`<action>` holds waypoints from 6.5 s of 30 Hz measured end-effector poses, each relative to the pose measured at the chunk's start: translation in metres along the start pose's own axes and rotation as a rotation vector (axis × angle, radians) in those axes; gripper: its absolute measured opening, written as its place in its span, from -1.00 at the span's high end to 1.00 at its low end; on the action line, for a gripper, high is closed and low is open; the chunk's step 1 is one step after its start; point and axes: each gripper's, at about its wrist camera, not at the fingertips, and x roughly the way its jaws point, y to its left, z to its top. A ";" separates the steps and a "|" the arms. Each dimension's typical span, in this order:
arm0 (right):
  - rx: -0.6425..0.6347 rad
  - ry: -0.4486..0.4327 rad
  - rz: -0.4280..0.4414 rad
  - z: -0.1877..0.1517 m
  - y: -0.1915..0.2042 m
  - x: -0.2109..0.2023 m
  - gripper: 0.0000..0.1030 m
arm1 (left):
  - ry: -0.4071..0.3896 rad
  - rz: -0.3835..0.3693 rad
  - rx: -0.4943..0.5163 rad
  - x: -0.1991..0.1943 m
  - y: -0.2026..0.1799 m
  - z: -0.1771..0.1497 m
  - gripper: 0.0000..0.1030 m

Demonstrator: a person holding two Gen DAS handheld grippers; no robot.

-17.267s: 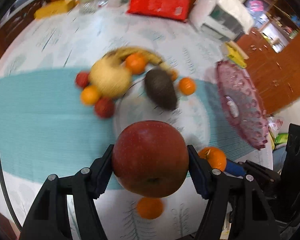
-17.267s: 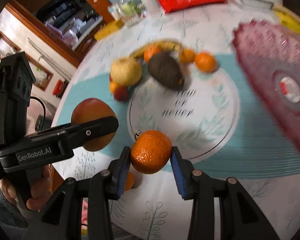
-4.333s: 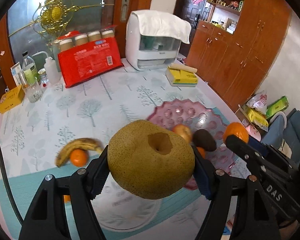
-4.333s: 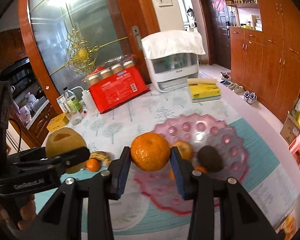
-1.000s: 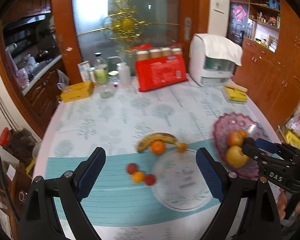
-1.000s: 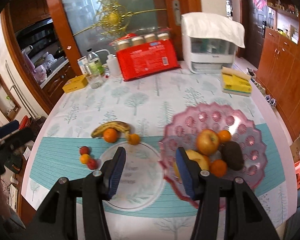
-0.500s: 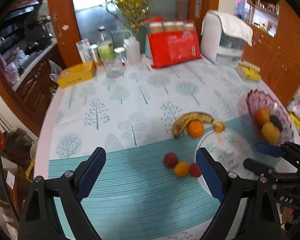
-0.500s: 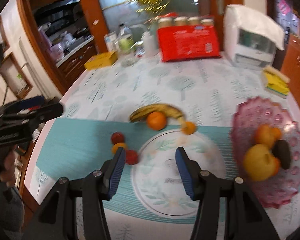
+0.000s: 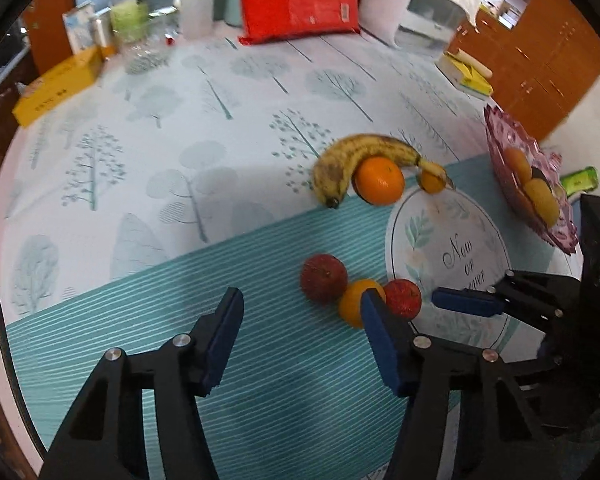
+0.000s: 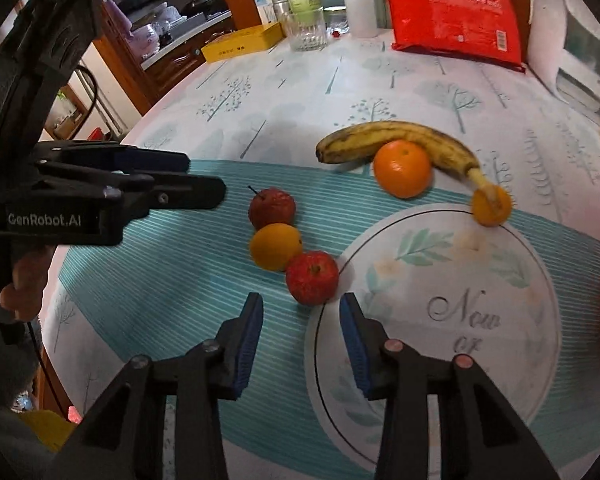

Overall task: Organize fruits
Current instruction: 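Grasp the red lychee with the left tool while the right tool grasps the strawberry, then carry lychee and strawberry into the pink bowl and open both tools, then move both open tools back toward the mandarins on the table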

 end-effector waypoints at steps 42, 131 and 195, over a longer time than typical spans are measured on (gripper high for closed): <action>0.007 -0.060 0.030 0.009 -0.014 0.024 0.36 | 0.079 -0.043 -0.271 0.058 0.001 0.022 0.40; 0.284 -0.080 -0.258 -0.029 -0.348 -0.166 0.05 | 0.006 0.312 0.136 0.101 -0.373 0.156 -0.63; 0.185 -0.282 -0.225 -0.006 -0.109 -0.237 0.01 | -0.303 0.366 -0.065 -0.155 -0.199 0.020 -0.82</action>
